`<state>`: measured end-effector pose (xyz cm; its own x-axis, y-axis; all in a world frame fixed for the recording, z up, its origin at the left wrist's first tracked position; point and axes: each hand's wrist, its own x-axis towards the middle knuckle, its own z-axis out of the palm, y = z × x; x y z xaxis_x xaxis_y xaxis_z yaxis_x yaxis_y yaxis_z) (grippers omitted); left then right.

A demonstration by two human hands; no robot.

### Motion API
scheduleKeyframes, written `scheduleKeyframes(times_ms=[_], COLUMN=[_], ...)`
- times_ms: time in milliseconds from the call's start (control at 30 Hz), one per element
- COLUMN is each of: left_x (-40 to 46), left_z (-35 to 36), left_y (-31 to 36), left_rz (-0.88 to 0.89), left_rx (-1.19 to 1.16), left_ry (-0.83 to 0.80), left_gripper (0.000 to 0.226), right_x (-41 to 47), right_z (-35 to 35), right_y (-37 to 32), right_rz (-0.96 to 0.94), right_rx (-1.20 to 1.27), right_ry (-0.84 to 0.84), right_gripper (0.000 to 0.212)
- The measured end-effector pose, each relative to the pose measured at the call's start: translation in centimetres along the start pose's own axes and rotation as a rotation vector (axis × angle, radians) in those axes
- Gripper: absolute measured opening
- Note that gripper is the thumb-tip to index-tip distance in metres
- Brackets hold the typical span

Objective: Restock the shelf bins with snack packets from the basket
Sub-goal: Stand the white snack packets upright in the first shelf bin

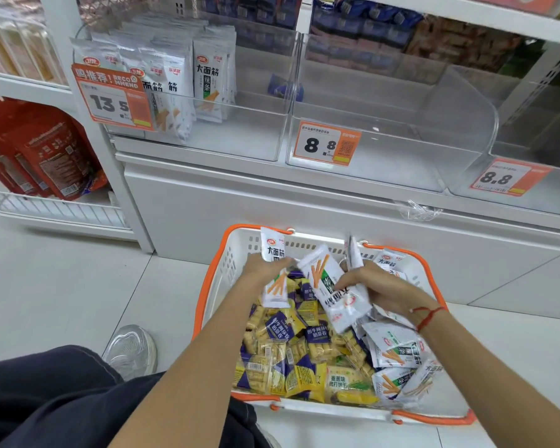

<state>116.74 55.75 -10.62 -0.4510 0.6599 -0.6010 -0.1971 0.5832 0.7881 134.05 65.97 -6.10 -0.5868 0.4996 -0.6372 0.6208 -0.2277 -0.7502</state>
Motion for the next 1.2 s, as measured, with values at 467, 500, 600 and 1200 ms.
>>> scheduleKeyframes(times_ms=[467,500,600,1200], left_x=[0.3,0.3,-0.2,-0.4], left_z=[0.7,0.5,0.2,-0.3], left_y=[-0.6,-0.6,-0.7,-1.7], left_rz=[-0.148,-0.159,-0.171,-0.183], left_rx=[-0.014,-0.055,-0.132,-0.483], left_ry=[-0.603,-0.622,-0.641,-0.442], left_gripper=[0.063,0.056,0.041,0.01], right_x=[1.0,1.2,1.8,2.4], right_z=[-1.3,-1.3,-1.2,-0.7], right_y=[-3.9,-3.7,-3.5,-2.6], right_rz=[0.144,0.139,0.135,-0.249], right_rx=[-0.472,-0.46,-0.433,0.589], right_ry=[-0.187,-0.13,-0.041,0.158], right_gripper=[0.032,0.034,0.038,0.018])
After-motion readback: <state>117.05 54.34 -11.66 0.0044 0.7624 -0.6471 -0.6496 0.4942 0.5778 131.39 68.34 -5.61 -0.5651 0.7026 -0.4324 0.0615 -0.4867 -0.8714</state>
